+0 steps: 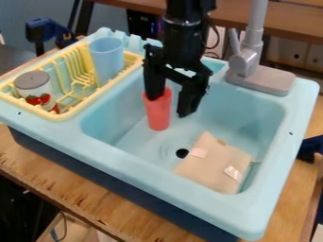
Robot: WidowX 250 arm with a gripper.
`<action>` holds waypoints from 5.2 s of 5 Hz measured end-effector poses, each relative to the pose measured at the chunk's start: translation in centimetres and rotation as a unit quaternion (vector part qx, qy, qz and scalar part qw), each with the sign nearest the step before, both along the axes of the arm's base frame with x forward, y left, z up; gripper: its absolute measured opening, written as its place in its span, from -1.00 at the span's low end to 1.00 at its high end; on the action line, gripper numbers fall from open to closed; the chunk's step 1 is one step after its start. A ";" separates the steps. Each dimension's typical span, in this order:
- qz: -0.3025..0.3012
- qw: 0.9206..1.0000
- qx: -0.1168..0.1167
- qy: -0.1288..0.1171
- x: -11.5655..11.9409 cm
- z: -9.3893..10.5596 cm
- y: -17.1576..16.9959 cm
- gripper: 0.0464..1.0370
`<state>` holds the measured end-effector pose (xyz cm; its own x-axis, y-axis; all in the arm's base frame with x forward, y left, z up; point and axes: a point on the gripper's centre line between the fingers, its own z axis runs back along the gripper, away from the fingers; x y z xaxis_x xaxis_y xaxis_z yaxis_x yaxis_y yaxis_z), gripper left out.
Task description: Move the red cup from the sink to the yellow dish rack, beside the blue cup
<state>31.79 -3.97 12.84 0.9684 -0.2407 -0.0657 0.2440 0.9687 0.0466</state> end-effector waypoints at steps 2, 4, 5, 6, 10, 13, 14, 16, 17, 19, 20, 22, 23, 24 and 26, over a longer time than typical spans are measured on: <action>0.031 0.999 0.014 0.014 -0.3 -0.9 0.5 0.22; 0.067 0.997 -0.004 0.041 -1.3 -1.8 2.7 -0.75; 0.030 0.997 -0.033 0.061 -2.6 -0.2 2.3 -0.87; -0.002 0.997 -0.046 0.056 -4.3 3.0 2.2 -0.88; 0.037 0.999 0.000 -0.033 -5.2 14.0 8.6 -0.88; 0.119 0.993 0.014 0.004 -1.9 10.4 16.9 -0.88; 0.131 0.991 0.014 -0.013 -0.9 9.2 18.2 -0.88; 0.114 0.992 -0.043 -0.031 0.7 5.8 18.1 -0.88; 0.103 0.992 -0.065 -0.042 1.2 5.3 17.5 -0.88; 0.111 0.990 -0.073 -0.035 1.9 4.7 17.5 -0.88; 0.116 0.990 -0.076 -0.029 2.4 4.0 17.7 -0.88; 0.121 0.988 -0.088 -0.044 3.3 3.7 17.5 -0.88; 0.117 0.988 -0.089 -0.043 3.4 3.3 17.1 -0.88; 0.126 0.987 -0.088 -0.042 3.5 2.8 16.9 -0.88; 0.139 0.986 -0.088 -0.018 3.7 1.2 16.6 -0.88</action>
<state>35.45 12.62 14.06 0.9995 0.0305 -0.0113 -0.0317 0.9917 -0.1250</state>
